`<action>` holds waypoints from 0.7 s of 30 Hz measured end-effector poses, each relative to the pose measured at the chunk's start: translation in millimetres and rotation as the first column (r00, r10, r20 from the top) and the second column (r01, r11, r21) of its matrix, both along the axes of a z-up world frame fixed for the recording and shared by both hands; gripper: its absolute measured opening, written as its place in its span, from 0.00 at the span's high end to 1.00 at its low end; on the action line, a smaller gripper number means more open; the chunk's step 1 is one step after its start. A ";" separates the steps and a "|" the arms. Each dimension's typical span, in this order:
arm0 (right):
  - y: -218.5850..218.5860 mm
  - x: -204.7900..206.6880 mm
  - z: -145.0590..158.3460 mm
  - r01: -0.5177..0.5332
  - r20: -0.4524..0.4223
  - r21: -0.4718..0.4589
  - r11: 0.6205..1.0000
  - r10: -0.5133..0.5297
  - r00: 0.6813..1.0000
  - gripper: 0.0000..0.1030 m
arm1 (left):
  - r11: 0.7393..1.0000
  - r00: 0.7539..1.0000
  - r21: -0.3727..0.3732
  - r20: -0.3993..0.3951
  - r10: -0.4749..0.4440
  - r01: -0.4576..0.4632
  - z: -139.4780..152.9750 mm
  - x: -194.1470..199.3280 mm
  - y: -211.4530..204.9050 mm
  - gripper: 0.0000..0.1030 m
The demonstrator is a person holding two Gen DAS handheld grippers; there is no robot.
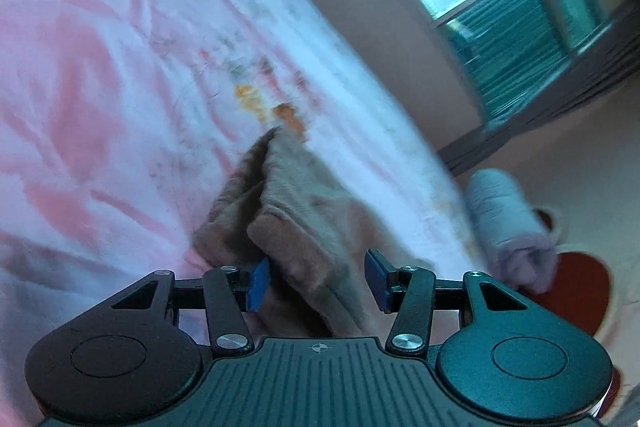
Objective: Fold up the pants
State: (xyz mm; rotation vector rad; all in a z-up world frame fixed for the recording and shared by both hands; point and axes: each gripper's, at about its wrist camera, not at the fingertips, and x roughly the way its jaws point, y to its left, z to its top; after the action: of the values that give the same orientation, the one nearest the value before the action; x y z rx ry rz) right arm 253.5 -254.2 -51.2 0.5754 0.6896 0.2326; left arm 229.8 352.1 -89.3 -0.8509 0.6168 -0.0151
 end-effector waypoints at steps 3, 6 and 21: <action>-0.5 23.5 -13.7 0.048 -0.078 0.081 0.996 -0.041 0.996 0.51 | 1.000 1.000 0.010 0.002 -0.003 0.003 1.1 2.5 0.0 0.67; -1.6 48.2 -29.7 0.070 -0.200 0.110 0.991 -0.047 0.979 1.00 | 1.000 0.999 0.001 0.035 -0.029 0.029 5.1 16.1 2.6 0.76; -7.5 -10.7 -38.8 -0.009 -0.070 0.119 0.993 0.018 0.997 1.00 | 0.983 0.979 -0.035 0.101 -0.177 0.181 -14.9 29.7 21.5 0.77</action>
State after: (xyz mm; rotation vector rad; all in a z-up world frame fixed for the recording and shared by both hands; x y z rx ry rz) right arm 242.8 -261.7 -90.1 0.6958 0.7518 0.2681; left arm 259.5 373.6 -104.1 -0.8294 0.6016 -0.2329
